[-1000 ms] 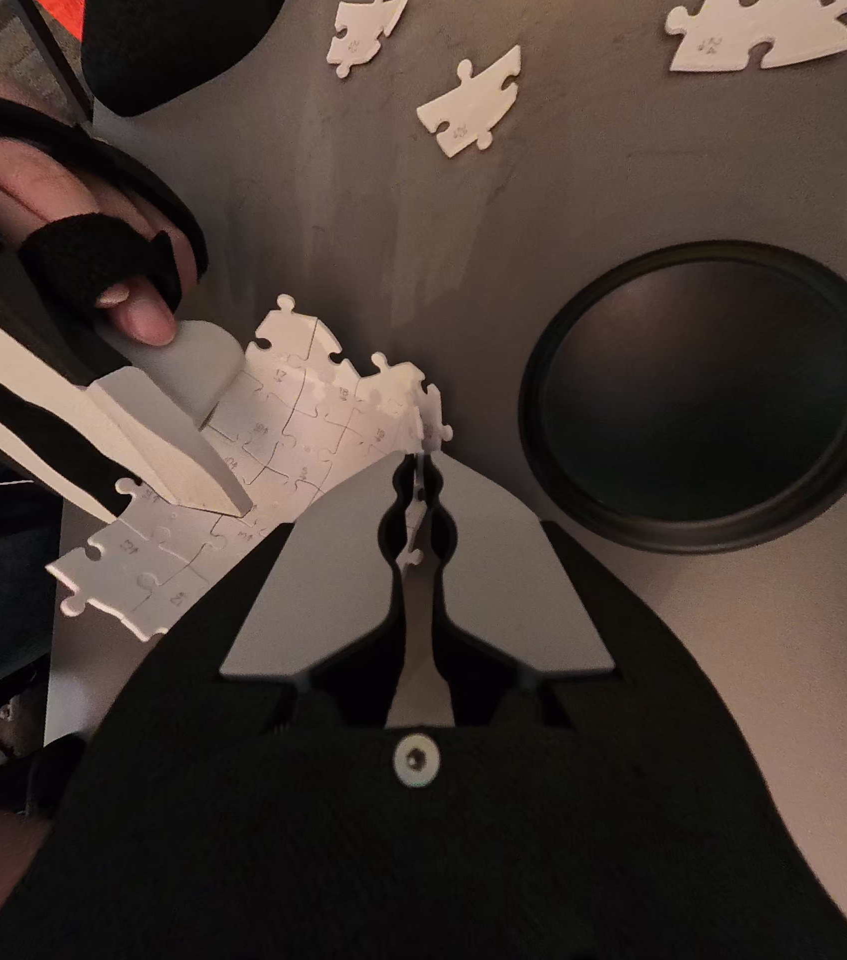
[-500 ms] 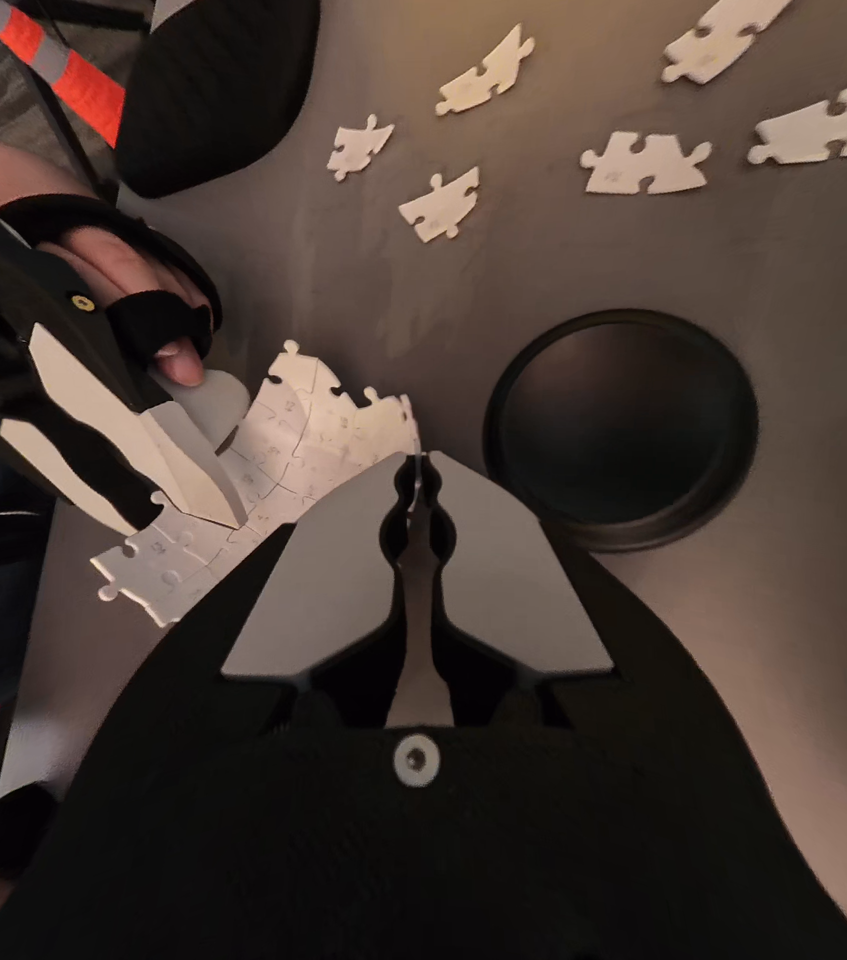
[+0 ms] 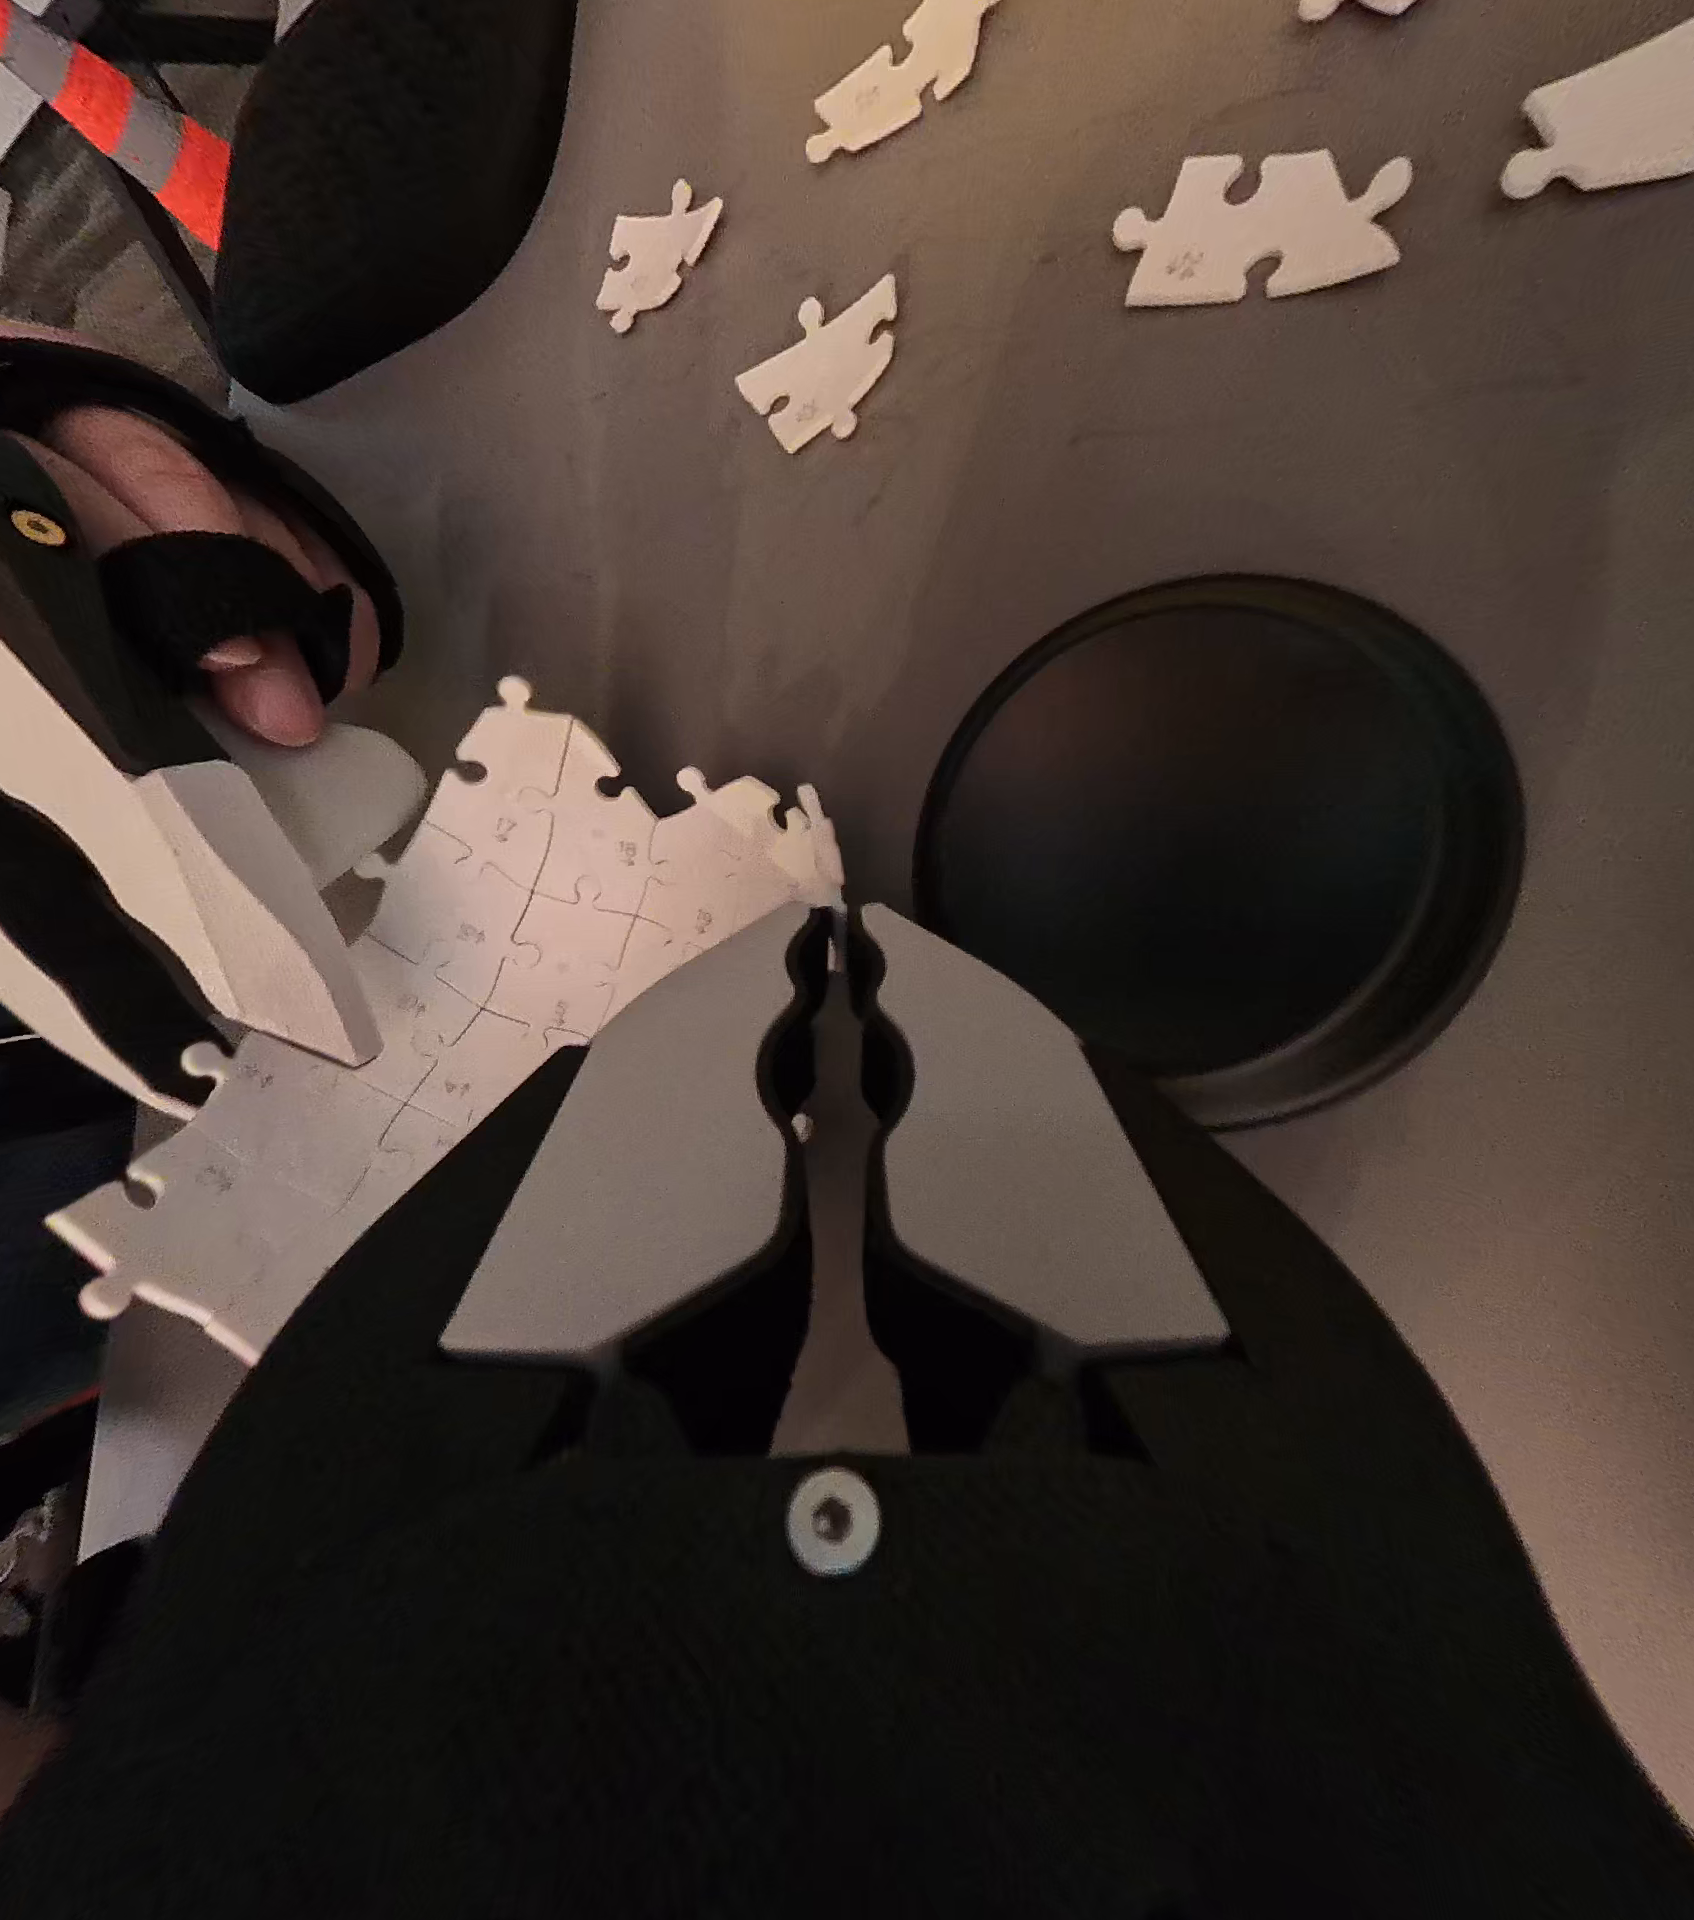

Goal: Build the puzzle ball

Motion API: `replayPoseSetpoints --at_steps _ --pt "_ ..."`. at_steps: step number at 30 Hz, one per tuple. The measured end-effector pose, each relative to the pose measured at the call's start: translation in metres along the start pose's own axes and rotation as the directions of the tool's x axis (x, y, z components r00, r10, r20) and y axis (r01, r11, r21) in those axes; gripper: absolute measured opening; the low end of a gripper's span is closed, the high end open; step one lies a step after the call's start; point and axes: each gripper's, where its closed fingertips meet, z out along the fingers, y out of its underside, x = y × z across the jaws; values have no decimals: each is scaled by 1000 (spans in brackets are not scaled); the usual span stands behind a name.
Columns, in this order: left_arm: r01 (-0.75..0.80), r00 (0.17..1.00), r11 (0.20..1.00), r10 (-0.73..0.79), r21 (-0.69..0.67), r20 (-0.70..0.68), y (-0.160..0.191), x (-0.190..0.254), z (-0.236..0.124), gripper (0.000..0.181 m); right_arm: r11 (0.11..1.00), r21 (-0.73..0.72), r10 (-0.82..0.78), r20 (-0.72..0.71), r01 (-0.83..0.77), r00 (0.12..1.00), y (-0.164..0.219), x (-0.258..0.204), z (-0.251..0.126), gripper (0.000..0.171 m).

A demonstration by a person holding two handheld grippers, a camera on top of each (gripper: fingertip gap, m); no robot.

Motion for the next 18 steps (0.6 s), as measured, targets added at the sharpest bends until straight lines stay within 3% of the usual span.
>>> replayPoseSetpoints --at_steps 7,18 --pt "15 1000 1000 -15 -20 -3 5 -4 1 28 999 -46 21 35 -19 999 2 -2 5 4" --pt "22 993 997 -30 -68 -117 19 12 2 17 998 -66 -3 84 8 996 3 -20 -1 3"
